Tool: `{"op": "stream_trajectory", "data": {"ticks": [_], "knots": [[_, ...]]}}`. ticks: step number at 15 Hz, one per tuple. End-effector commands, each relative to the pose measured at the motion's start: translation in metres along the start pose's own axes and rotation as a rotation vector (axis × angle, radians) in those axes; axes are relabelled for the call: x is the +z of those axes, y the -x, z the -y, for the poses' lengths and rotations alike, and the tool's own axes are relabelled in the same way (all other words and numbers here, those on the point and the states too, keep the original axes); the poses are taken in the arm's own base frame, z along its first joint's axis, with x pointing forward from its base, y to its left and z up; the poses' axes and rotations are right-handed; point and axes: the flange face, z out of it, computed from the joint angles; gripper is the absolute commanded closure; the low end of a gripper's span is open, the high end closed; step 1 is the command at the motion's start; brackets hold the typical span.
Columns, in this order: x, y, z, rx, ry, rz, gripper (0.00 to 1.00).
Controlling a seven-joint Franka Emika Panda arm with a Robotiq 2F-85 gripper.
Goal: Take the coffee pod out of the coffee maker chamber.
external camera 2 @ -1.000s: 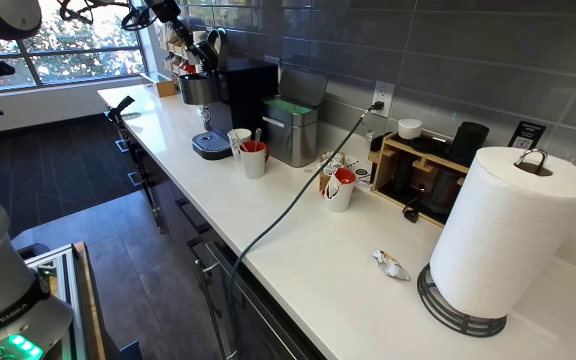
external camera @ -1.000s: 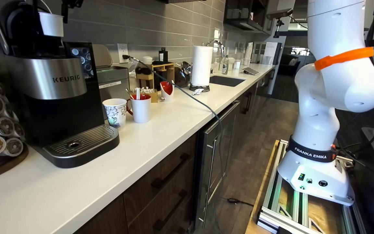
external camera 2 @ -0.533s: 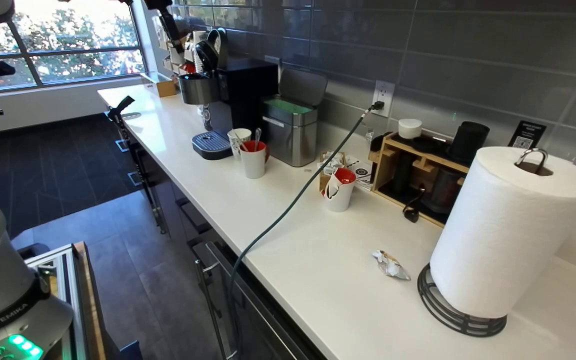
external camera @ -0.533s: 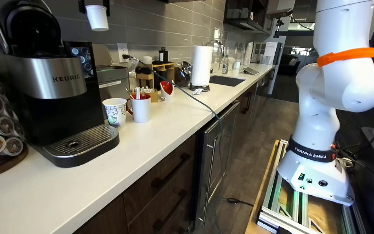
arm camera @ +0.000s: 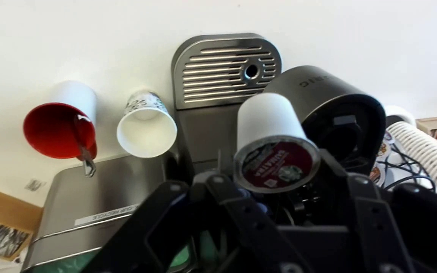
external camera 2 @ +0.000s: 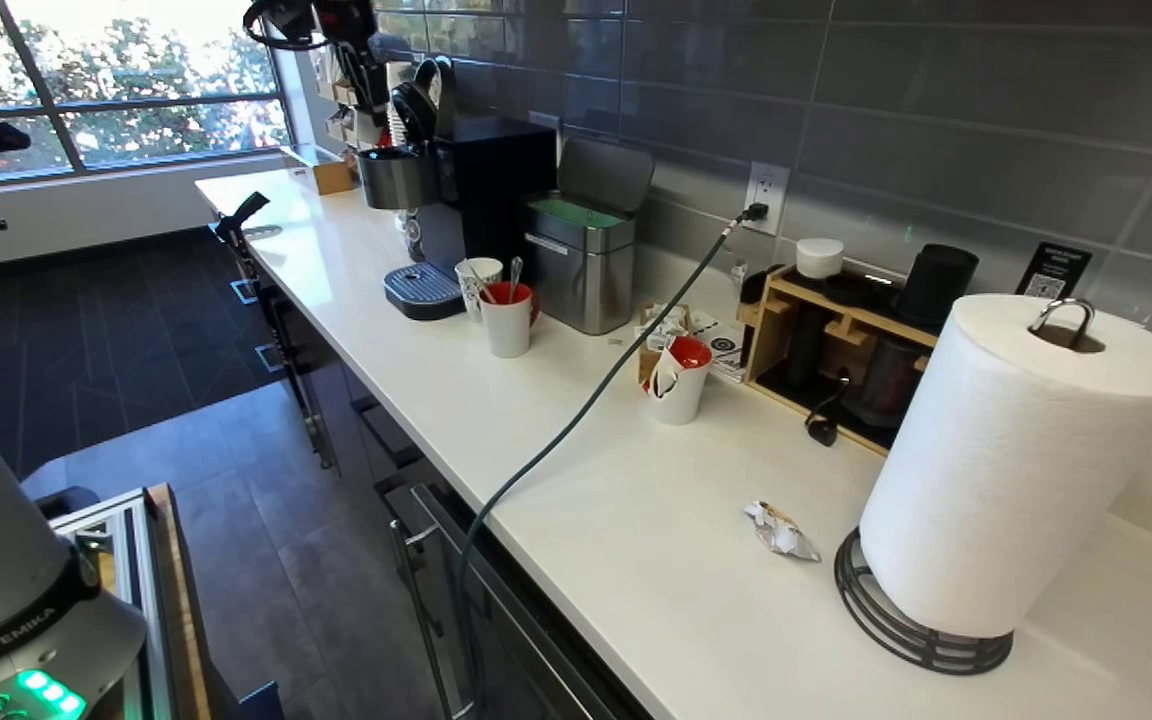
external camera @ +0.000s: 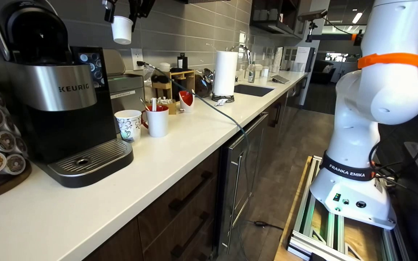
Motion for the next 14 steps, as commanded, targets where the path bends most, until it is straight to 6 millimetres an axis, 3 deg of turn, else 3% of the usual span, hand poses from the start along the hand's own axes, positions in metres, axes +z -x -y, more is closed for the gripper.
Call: {"op": "stream_trajectory", "data": {"ticks": [1, 3, 9, 14], "knots": [[0.009, 0.040, -0.043, -0.040, -0.116, 0.065, 0.70], [0.016, 0.062, -0.070, -0.002, -0.102, 0.120, 0.70], [0.052, 0.129, -0.159, 0.210, 0.193, 0.236, 0.70], [0.095, 0.149, -0.225, 0.432, 0.314, 0.253, 0.70]]}}
